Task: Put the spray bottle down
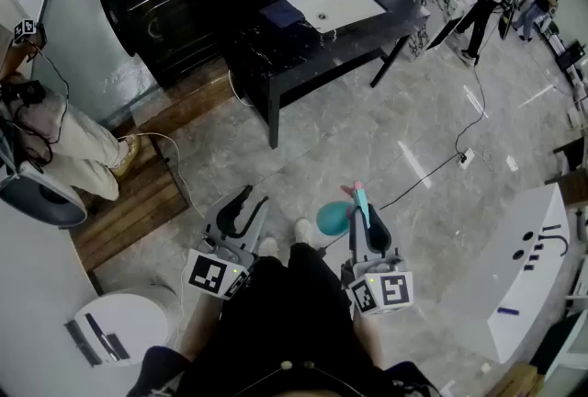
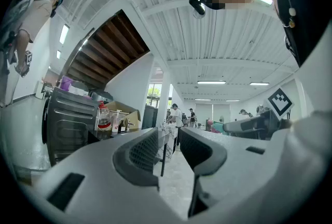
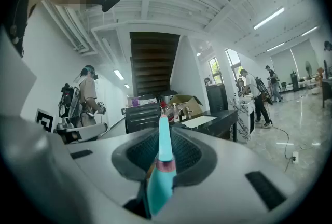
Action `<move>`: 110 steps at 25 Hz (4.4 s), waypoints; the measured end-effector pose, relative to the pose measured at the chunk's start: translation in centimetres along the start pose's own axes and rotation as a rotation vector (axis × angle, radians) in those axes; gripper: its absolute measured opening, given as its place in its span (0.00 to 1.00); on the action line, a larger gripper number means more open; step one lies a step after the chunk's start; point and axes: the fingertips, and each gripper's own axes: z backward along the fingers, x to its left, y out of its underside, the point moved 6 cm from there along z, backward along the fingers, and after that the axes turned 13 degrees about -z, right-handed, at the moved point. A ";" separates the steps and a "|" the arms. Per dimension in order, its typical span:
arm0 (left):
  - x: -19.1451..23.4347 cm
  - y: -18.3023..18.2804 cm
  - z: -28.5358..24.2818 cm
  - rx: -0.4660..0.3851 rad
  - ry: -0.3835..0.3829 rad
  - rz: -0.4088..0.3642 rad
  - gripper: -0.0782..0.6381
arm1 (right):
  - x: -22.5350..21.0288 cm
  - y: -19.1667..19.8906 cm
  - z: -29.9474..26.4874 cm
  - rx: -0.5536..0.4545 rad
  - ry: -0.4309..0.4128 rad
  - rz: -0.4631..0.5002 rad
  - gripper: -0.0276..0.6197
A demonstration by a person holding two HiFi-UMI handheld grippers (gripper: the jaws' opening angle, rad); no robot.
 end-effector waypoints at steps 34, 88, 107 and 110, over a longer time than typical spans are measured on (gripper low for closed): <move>5.4 2.6 -10.6 0.049 -0.065 -0.011 0.28 | -7.9 -4.0 -12.0 -0.036 -0.030 -0.019 0.16; 30.7 7.9 -40.6 0.115 -0.171 0.052 0.25 | -14.1 -8.6 -64.6 0.001 -0.220 0.101 0.14; 32.5 8.7 -42.0 0.108 -0.238 0.066 0.25 | -13.9 -6.4 -67.1 0.034 -0.311 0.093 0.15; 32.6 8.8 -42.1 0.106 -0.235 0.067 0.25 | -13.7 -6.4 -67.1 0.042 -0.328 0.106 0.15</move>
